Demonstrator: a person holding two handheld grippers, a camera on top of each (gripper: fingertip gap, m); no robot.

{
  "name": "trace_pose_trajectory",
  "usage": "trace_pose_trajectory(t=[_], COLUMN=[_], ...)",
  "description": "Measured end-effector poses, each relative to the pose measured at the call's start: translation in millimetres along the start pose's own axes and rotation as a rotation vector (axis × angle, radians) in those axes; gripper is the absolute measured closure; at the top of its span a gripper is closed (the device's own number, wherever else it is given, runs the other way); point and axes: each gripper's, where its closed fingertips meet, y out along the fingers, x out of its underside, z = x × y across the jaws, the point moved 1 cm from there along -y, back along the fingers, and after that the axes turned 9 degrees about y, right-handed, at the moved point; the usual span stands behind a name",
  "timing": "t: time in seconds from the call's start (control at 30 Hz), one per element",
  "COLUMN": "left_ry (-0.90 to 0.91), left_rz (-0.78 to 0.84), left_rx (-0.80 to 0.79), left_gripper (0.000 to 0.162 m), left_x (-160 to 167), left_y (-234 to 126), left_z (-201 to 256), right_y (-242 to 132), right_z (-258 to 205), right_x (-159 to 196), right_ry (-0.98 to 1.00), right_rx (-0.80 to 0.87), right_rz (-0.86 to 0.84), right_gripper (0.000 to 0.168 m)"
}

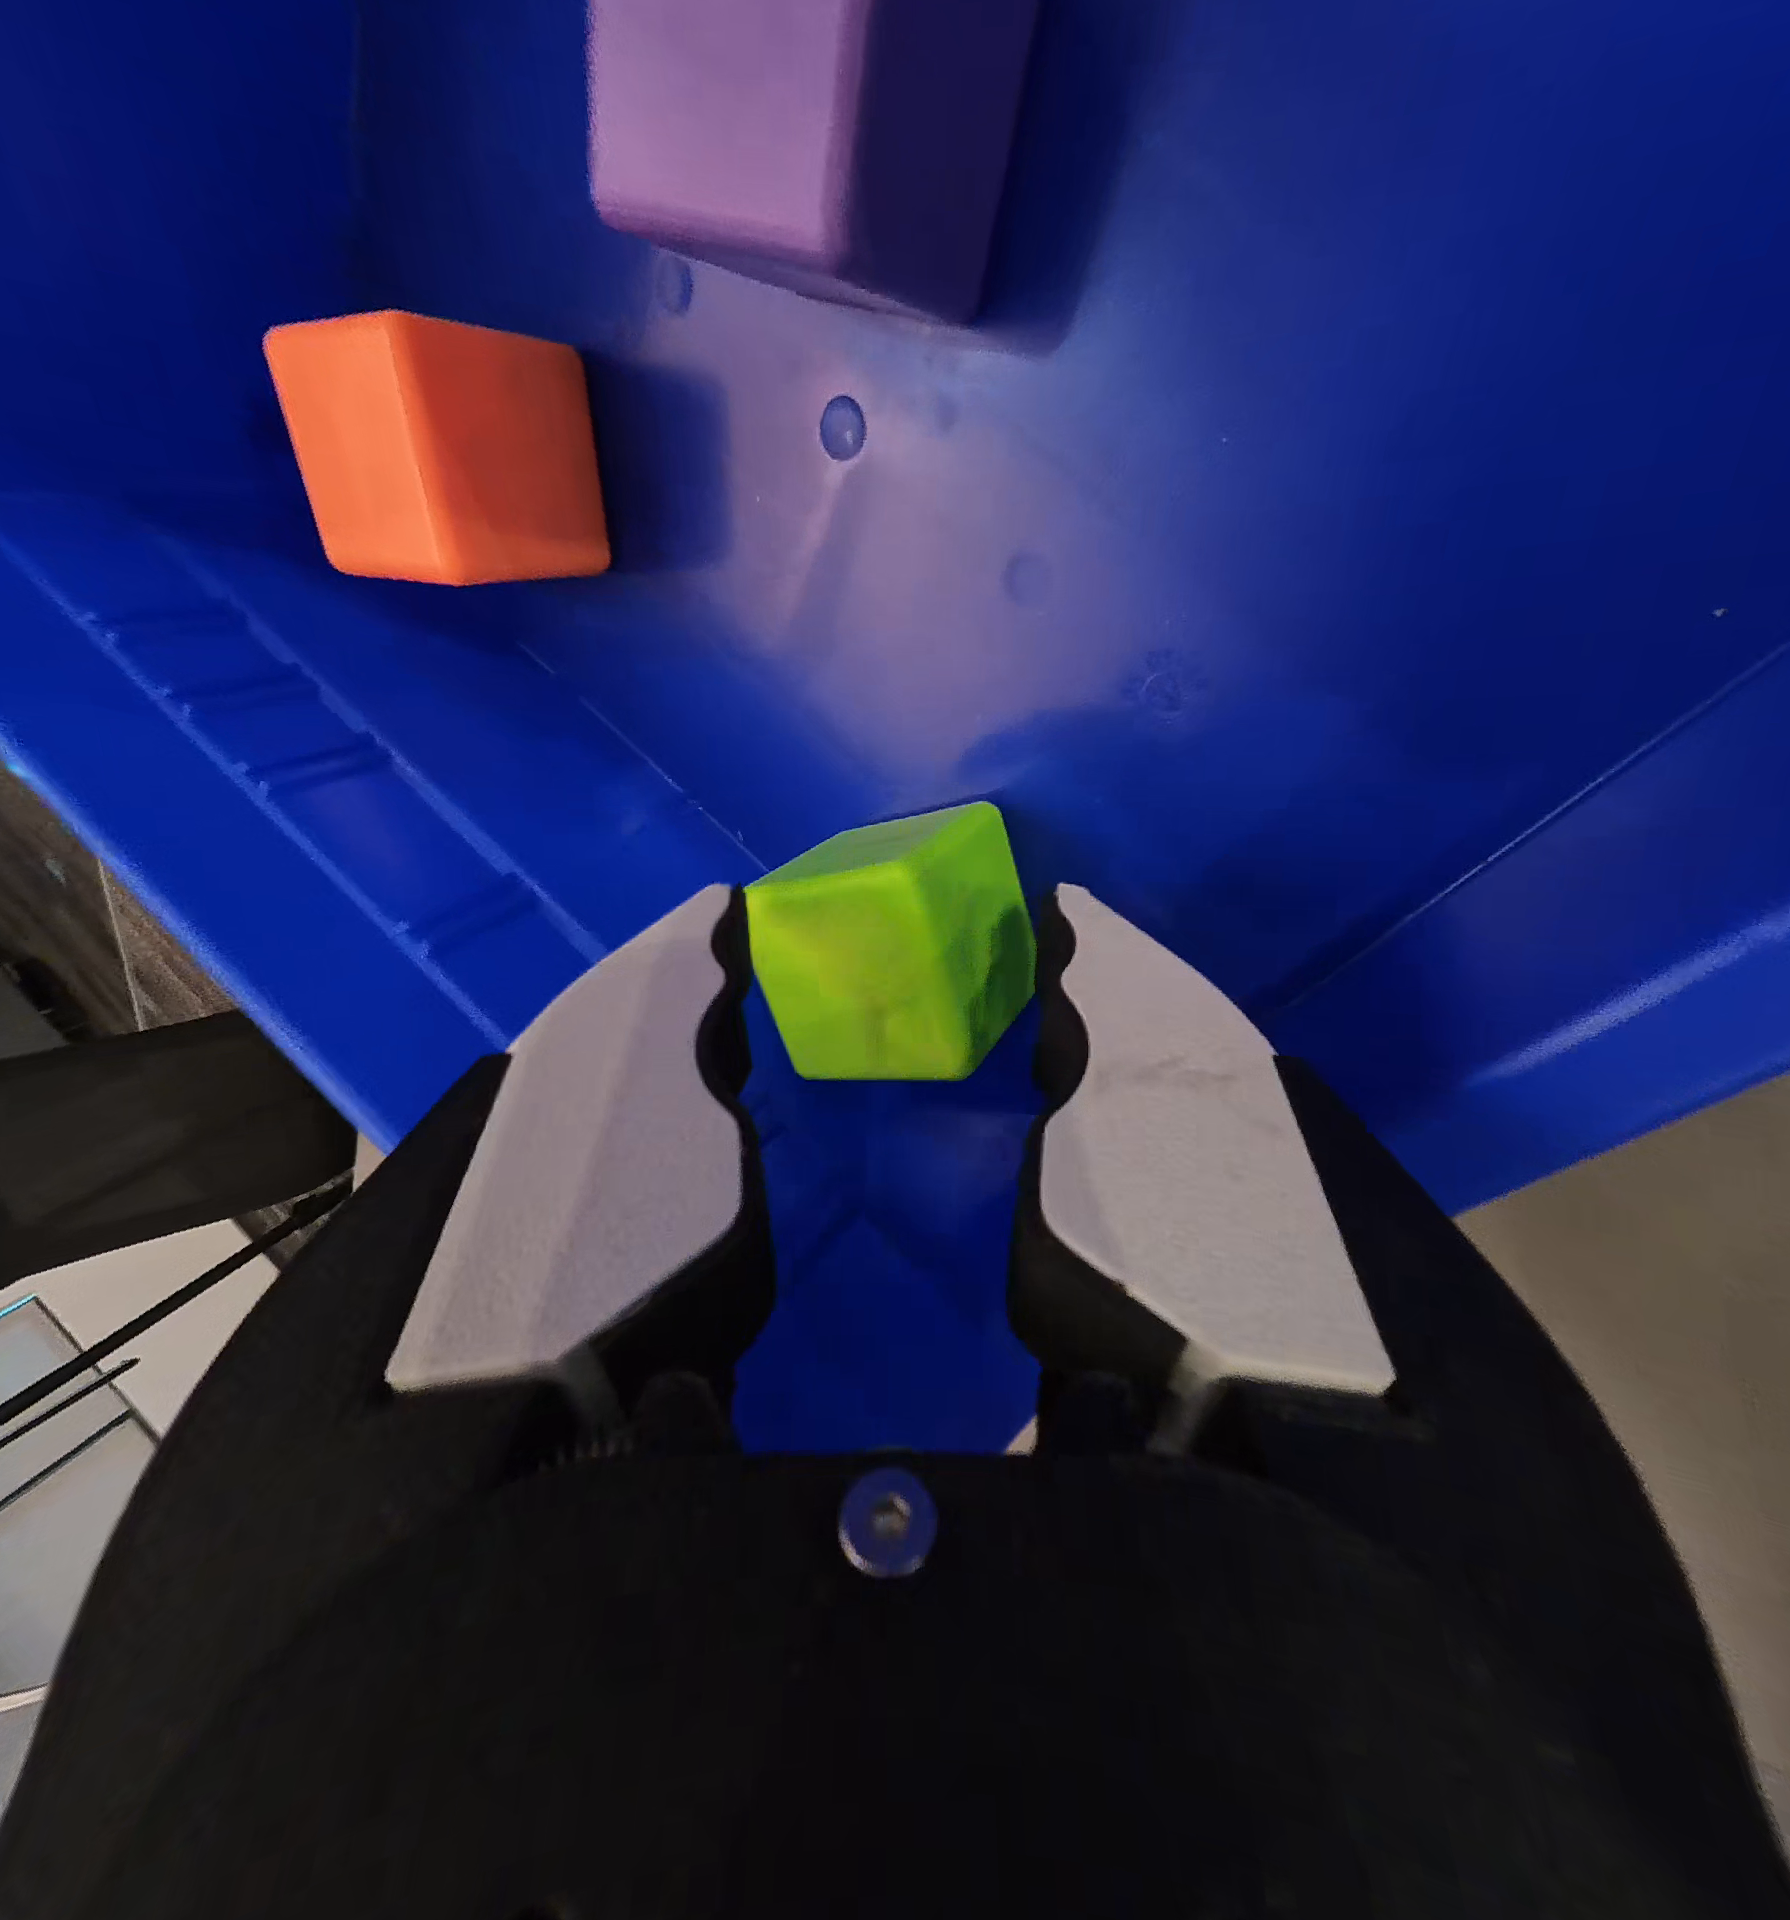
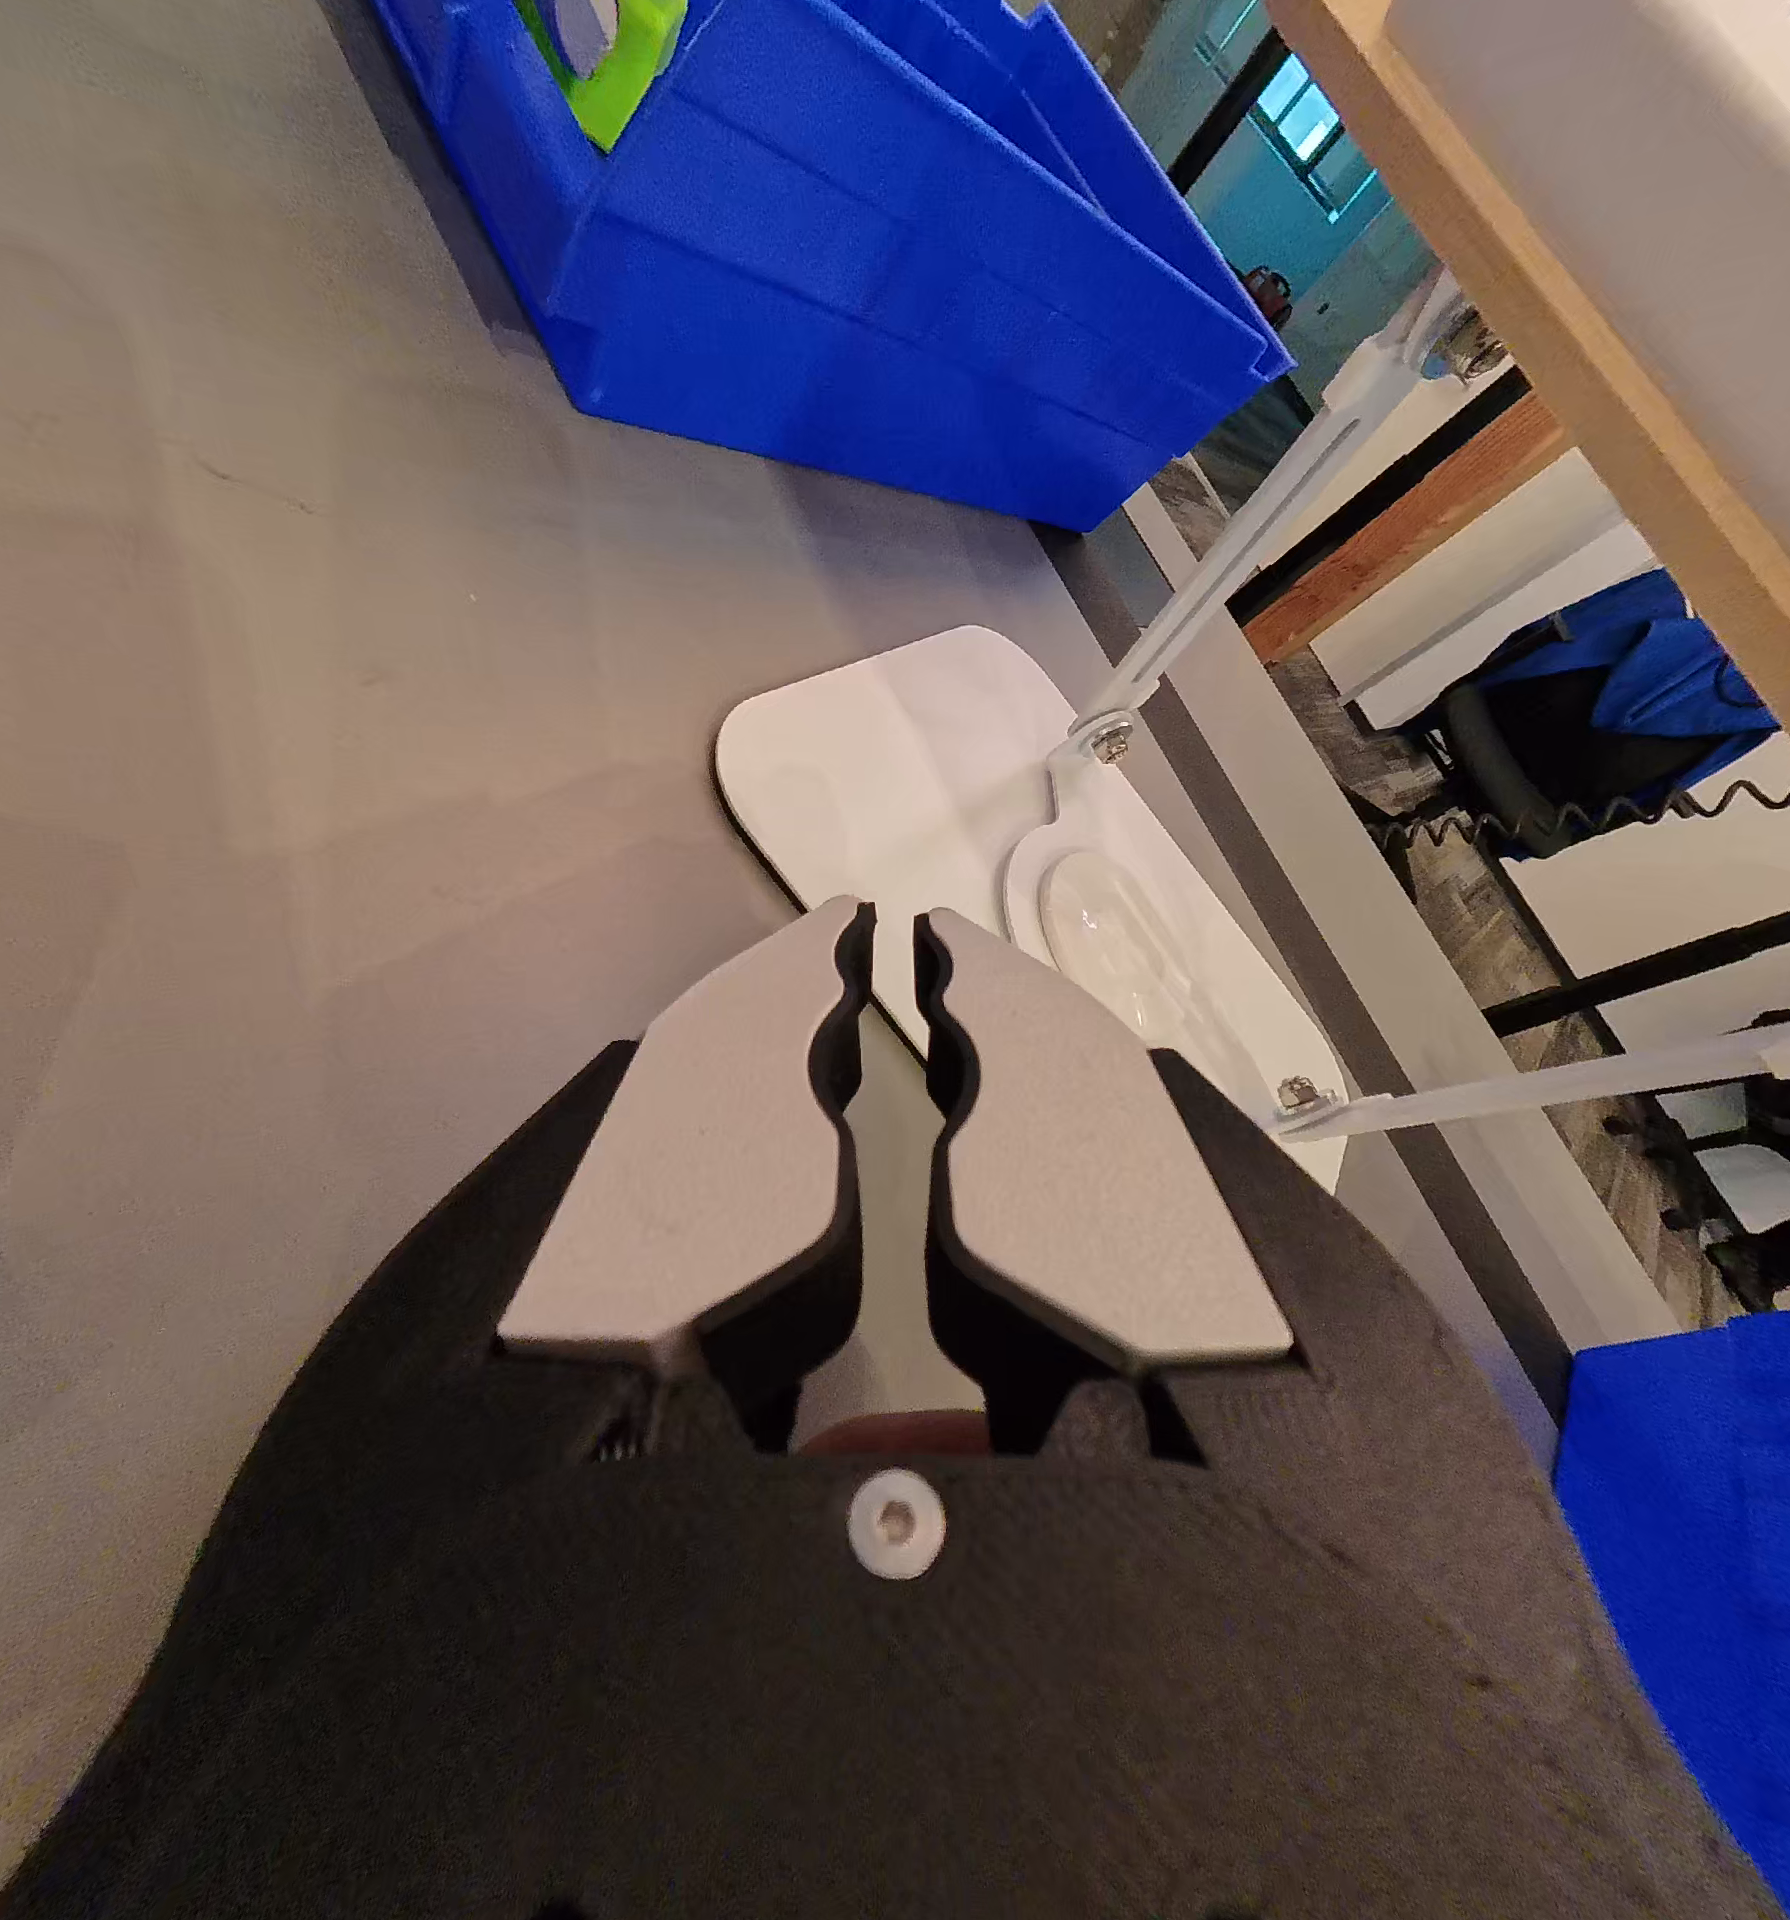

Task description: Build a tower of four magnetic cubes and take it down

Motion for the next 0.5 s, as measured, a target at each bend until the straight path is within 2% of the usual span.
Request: trace_pose_trajectory(t=[0.23, 0.5], left_ry=[0.005, 0.027], left_rz=[-0.03, 0.086], left_rx=[-0.027, 0.023], left_gripper=[0.11, 0.112], left_x=[2.1, -15.8], left_y=[7.0, -5.2], left_z=[-3.2, 6.0], right_y=[0.2, 0.6], right_z=[-0.7, -1.7], right_x=[0.2, 0.6], right_ry=[-0.005, -0.011], right_rx=[-0.003, -0.006], right_rz=[-0.002, -0.005], right_gripper=[0.161, 0.161])
